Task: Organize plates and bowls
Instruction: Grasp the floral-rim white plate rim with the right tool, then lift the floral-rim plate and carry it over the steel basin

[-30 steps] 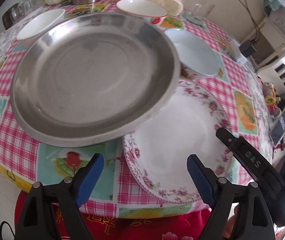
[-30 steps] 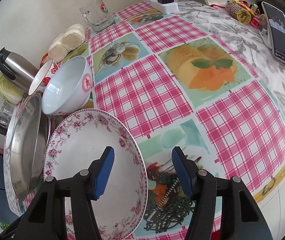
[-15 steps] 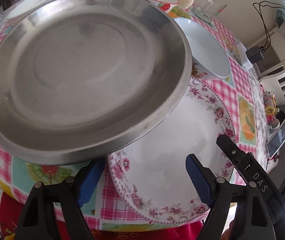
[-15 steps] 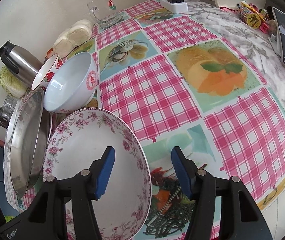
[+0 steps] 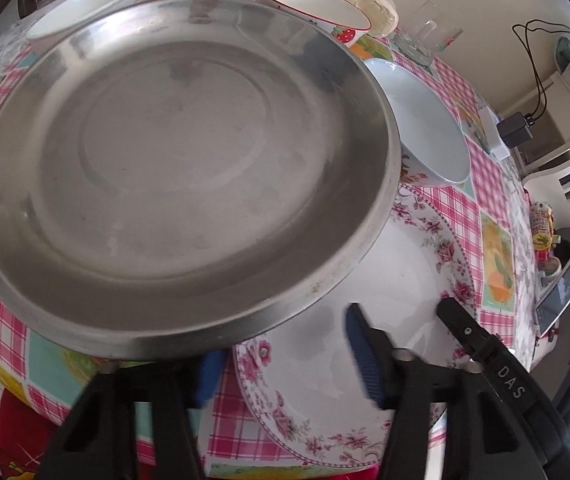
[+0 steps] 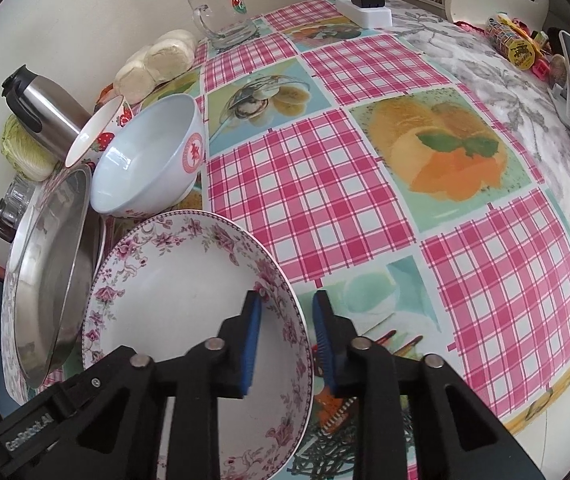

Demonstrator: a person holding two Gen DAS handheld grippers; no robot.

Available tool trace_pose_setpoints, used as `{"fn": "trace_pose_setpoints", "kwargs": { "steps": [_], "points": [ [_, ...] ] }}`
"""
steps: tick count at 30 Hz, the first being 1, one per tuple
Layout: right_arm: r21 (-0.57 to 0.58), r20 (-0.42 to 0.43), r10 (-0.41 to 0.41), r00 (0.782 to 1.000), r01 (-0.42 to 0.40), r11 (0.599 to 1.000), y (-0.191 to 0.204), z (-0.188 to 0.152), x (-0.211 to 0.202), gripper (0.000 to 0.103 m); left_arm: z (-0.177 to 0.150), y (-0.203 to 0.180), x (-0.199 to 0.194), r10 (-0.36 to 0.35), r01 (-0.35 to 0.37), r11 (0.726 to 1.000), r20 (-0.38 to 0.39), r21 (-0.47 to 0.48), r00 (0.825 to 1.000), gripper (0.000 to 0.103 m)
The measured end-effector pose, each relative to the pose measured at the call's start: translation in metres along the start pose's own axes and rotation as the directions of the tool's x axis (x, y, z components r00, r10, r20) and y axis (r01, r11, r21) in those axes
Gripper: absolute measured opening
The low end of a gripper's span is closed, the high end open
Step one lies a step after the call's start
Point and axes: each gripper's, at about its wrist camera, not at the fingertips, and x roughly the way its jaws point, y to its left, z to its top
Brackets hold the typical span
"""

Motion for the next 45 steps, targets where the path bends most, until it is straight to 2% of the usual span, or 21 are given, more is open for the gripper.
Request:
{"fn": "trace_pose_setpoints", "kwargs": {
  "steps": [5,10,15,21,27,31,39,45],
  "points": [
    [-0.005,0.005,-0.007,1.0,0.007,1.0,0.0,0.0,-0.002,0.022,-0.003,0.007,-0.004,0.006,-0.006,1.0,0.004,-0.002,1.0,0.044],
    [0.014,0.012,-0.014,1.0,0.014,1.0,-0.008,0.0,-0.005,0.022,-0.008,0.004,-0.004,-0.02,0.02,1.0,-0.013,0.017,1.0,0.038],
    [0.075,0.01,0.036,0.999,-0.036,0.996,-0.028,0.0,-0.008,0.022,-0.011,-0.001,-0.002,-0.044,0.045,0.998,-0.029,0.038,0.999,0.034],
    [0.125,0.023,0.085,0.996,-0.087,0.988,-0.046,-0.001,-0.011,0.019,-0.01,-0.008,0.001,-0.068,0.07,0.996,-0.031,0.061,0.997,0.033],
    [0.112,0.024,0.08,0.997,-0.082,0.99,-0.044,-0.001,-0.013,0.018,-0.004,-0.016,0.006,-0.082,0.082,0.995,-0.015,0.056,0.997,0.032],
    [0.162,0.045,0.106,0.993,-0.112,0.98,-0.057,-0.001,-0.018,0.014,-0.003,-0.015,0.007,-0.15,0.151,0.988,-0.037,0.038,0.988,0.032],
    [0.233,0.093,0.16,0.983,-0.178,0.956,-0.084,-0.007,-0.031,0.011,0.0,-0.037,0.005,-0.179,0.181,0.977,-0.022,0.109,0.984,0.032],
    [0.202,0.15,0.141,0.979,-0.17,0.965,-0.082,-0.007,-0.049,0.011,0.0,-0.048,0.003,-0.17,0.17,0.972,-0.018,0.161,0.985,0.032]
  ]
}}
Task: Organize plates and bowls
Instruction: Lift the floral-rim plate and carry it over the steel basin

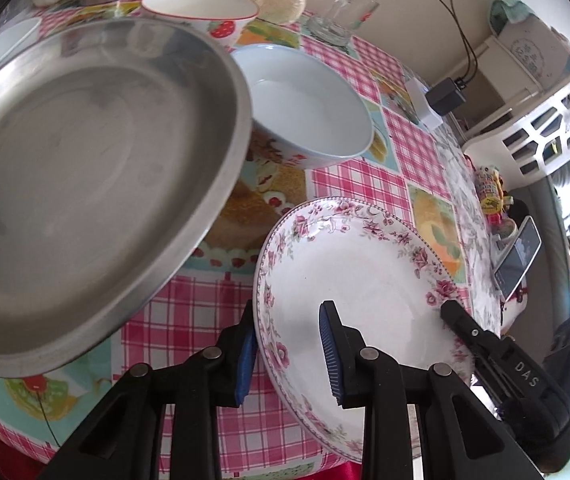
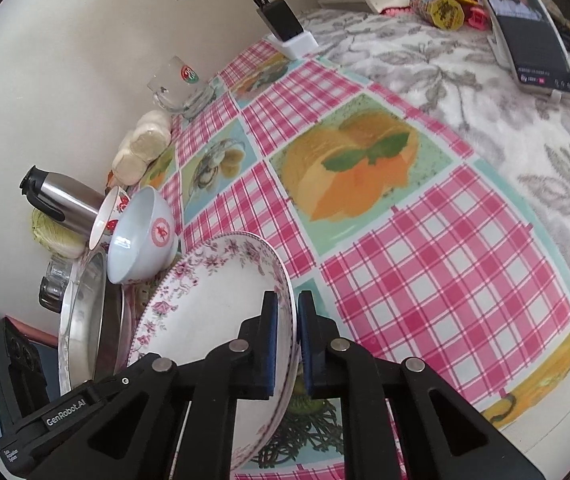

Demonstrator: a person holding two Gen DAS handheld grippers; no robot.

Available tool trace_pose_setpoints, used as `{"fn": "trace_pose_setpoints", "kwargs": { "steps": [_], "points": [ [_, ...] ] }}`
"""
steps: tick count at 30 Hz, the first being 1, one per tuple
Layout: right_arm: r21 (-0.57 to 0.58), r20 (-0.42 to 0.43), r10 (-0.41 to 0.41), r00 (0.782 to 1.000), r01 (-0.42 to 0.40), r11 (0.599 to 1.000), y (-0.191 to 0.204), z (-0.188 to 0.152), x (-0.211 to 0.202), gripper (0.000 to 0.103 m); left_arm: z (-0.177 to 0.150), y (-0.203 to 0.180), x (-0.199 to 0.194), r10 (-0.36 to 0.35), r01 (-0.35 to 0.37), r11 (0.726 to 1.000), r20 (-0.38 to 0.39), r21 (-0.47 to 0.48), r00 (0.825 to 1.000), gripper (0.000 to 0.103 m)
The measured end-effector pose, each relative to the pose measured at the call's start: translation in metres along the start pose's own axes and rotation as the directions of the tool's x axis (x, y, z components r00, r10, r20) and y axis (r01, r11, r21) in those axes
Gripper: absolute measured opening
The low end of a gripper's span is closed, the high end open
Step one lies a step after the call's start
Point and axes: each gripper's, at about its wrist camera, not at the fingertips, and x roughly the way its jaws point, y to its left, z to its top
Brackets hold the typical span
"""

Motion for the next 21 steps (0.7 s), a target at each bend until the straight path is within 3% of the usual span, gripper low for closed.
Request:
{"fn": "trace_pose_setpoints", "kwargs": {
  "steps": [12,21],
  "points": [
    [-0.022,0.102,0.005,0.995,-0.003,1.0,0.009,0.008,-0.032,0.011,0.004,-0.021,-0.025,-0.054,0.046,0.994,0.082,0.096,0.995,0.032],
    [-0.11,0.188,0.043,0.981,-0.022,0.994,0.05,0.02,-0.063,0.011,0.017,-0.023,-0.074,-0.096,0.055,0.985,0.256,0.16,0.962,0.032]
  ]
}}
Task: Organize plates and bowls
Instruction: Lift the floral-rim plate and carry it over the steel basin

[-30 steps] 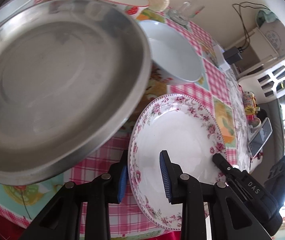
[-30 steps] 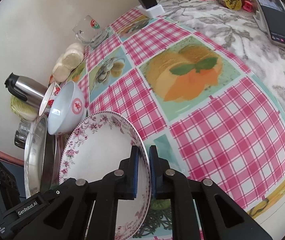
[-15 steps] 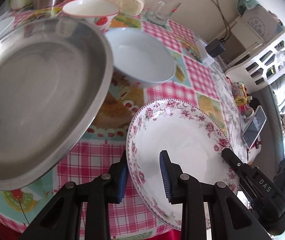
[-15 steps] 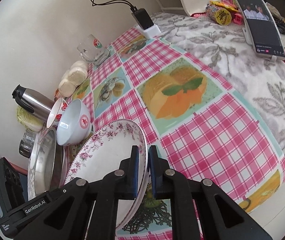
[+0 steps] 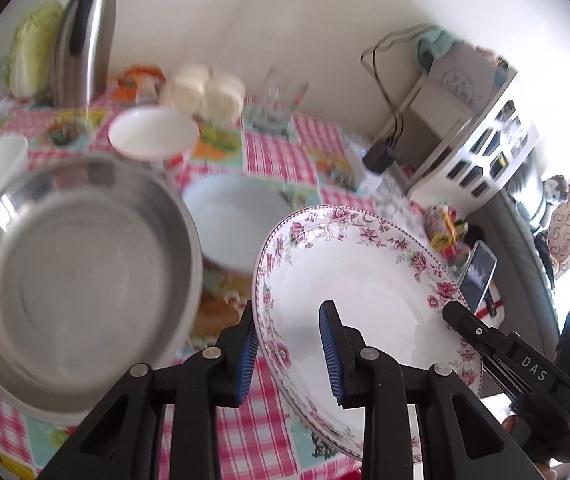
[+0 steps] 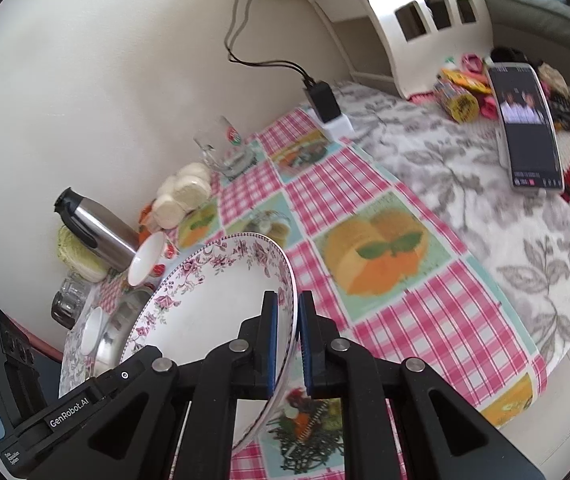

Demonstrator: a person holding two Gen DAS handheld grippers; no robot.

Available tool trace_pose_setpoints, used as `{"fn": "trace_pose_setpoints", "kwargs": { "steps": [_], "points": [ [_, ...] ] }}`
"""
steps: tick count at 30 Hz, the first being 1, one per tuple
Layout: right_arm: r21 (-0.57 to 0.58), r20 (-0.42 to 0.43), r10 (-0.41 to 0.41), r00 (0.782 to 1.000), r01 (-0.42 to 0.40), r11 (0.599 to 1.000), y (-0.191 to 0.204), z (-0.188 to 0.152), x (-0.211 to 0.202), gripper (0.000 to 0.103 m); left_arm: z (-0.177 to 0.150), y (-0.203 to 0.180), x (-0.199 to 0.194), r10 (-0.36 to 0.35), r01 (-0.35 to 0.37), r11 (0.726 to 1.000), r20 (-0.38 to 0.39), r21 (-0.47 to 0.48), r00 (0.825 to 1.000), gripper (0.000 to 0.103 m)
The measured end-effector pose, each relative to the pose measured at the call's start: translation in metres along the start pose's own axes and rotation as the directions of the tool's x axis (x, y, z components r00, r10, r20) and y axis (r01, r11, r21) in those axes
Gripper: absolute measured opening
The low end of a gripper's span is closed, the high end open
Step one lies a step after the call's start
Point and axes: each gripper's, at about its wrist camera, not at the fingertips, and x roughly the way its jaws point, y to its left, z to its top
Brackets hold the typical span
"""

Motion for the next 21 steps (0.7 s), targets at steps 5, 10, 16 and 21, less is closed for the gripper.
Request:
{"fn": "trace_pose_setpoints", "kwargs": {
  "steps": [5,10,16,21],
  "points": [
    [-0.063,0.017,0.018,1.0,-0.017,0.998,0.033,0.009,-0.002,0.011,0.013,0.015,-0.019,0.017,-0.016,1.0,0.08,-0.016,0.997,0.032],
    [-0.101,-0.007,0.044,0.999,-0.044,0.994,0.064,0.011,0.013,0.011,0.023,0.047,-0.036,0.027,-0.015,0.995,0.126,-0.096,0.992,0.032],
    [-0.13,-0.075,0.09,0.993,-0.099,0.986,0.101,0.0,0.043,0.011,0.032,0.095,-0.05,0.062,-0.027,0.976,0.159,-0.216,0.985,0.032],
    [-0.149,-0.128,0.105,0.986,-0.124,0.981,0.128,-0.008,0.068,0.011,0.035,0.129,-0.059,0.105,-0.054,0.957,0.168,-0.286,0.98,0.033]
  ]
}}
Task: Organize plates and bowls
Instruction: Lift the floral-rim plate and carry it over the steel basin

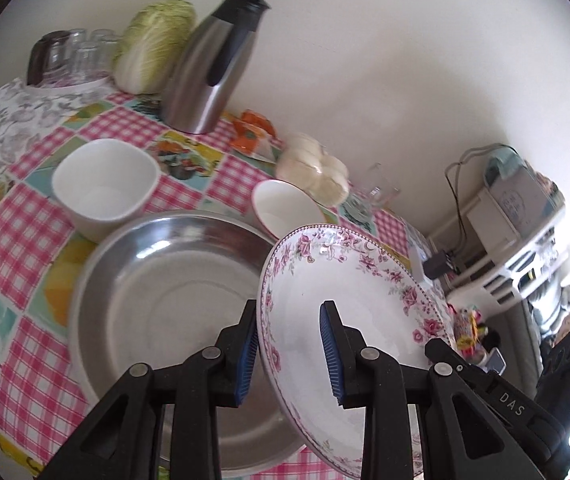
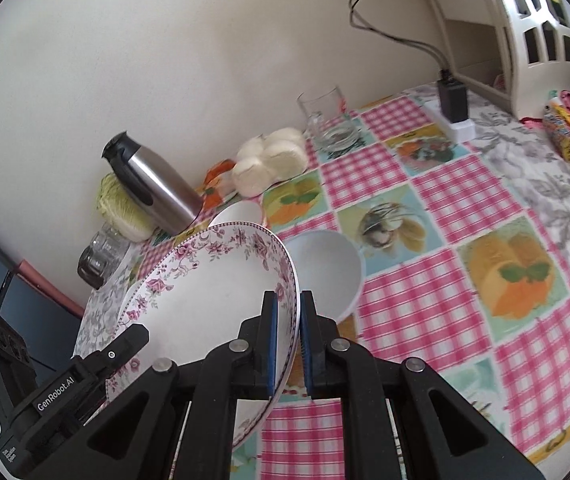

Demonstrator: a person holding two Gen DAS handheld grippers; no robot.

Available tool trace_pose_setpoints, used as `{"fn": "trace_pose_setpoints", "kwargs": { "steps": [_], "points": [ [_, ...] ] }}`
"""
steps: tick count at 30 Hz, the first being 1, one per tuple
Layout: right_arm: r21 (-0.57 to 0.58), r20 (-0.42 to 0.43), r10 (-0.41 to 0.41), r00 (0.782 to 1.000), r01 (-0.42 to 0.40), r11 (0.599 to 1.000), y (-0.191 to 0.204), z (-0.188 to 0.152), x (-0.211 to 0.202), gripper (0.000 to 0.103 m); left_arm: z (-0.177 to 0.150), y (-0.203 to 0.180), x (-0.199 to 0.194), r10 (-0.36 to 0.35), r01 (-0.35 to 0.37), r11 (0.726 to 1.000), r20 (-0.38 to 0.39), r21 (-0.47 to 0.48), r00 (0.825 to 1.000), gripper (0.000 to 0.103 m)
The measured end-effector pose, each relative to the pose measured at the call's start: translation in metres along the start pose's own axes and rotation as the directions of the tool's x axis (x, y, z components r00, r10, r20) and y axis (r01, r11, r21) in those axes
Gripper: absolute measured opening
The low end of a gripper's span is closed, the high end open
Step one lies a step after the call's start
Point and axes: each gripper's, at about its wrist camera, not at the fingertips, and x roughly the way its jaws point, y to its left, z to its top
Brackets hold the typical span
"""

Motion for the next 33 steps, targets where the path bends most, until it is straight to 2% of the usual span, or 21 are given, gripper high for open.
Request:
{"fn": "trace_pose_setpoints", "kwargs": {
  "steps": [4,8,13,18,22,29,33],
  "points": [
    [-0.023,-0.027,0.022,0.999,-0.022,0.999,0.021,-0.002,0.017,0.011,0.012,0.022,-0.003,0.037,-0.036,0.999,0.01,-0.034,0.999,0.033],
    [-0.041,-0.061,0.045,0.997,-0.047,0.998,0.036,-0.006,0.036,0.011,0.02,0.039,-0.004,0.099,-0.098,0.995,0.013,-0.028,0.995,0.033],
    [-0.045,-0.109,0.057,0.992,-0.062,0.997,0.047,-0.016,0.059,0.011,0.024,0.062,0.004,0.143,-0.143,0.989,-0.005,-0.033,0.99,0.033],
    [-0.059,-0.159,0.041,0.986,-0.051,0.997,0.053,-0.024,0.08,0.011,0.024,0.078,0.013,0.175,-0.176,0.983,-0.027,-0.048,0.984,0.033],
    [-0.063,-0.18,0.033,0.983,-0.045,0.997,0.053,-0.027,0.09,0.011,0.023,0.083,0.018,0.184,-0.186,0.981,-0.04,-0.051,0.982,0.033],
    [-0.051,-0.196,0.022,0.98,-0.033,0.998,0.045,-0.027,0.1,0.011,0.019,0.076,0.032,0.234,-0.234,0.972,-0.052,0.012,0.971,0.033],
    [-0.083,-0.199,-0.008,0.98,-0.009,0.996,0.045,-0.027,0.105,0.011,0.012,0.077,0.046,0.278,-0.276,0.96,-0.078,0.04,0.957,0.033]
  ]
}}
